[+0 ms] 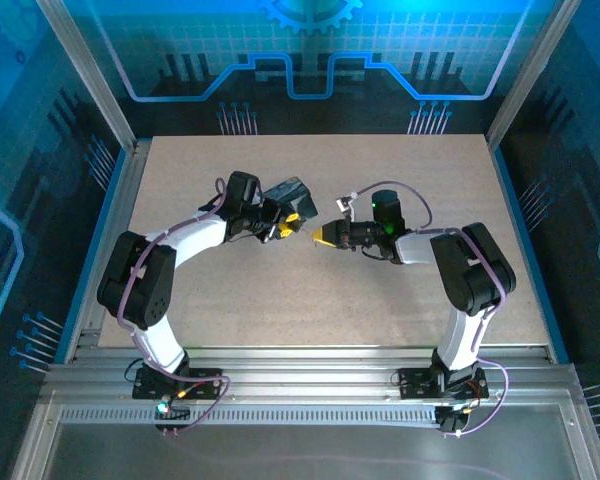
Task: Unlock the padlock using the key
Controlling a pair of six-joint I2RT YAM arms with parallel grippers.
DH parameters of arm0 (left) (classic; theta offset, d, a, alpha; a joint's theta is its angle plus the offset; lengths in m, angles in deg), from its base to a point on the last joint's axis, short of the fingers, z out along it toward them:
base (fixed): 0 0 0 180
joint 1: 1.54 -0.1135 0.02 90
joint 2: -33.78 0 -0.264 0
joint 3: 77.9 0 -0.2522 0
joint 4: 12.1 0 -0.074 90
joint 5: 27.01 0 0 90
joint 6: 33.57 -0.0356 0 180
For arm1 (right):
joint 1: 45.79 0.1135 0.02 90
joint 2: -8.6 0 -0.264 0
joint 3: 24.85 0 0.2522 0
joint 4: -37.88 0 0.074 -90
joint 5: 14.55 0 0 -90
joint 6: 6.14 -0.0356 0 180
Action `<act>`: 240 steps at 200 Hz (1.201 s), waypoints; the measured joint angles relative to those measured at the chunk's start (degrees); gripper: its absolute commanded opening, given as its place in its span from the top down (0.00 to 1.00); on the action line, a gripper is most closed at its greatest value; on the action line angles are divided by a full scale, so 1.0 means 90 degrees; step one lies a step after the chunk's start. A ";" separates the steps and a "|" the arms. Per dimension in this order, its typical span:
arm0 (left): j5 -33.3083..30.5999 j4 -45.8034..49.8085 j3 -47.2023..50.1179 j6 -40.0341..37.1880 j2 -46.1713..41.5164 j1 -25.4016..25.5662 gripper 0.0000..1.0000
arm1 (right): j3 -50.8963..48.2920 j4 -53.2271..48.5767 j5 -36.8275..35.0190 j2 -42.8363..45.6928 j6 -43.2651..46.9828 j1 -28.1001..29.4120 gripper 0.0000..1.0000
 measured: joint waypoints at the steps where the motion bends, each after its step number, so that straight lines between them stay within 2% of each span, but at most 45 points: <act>1: 0.0000 0.0000 0.0000 0.0000 0.0000 0.0000 1.00 | 0.0000 0.0000 0.0000 0.0000 -0.0002 0.0000 1.00; 240: -0.0022 -0.0236 0.0068 0.0097 -0.0017 -0.0068 1.00 | 0.0231 0.0044 0.0002 -0.0126 -0.0041 0.0092 1.00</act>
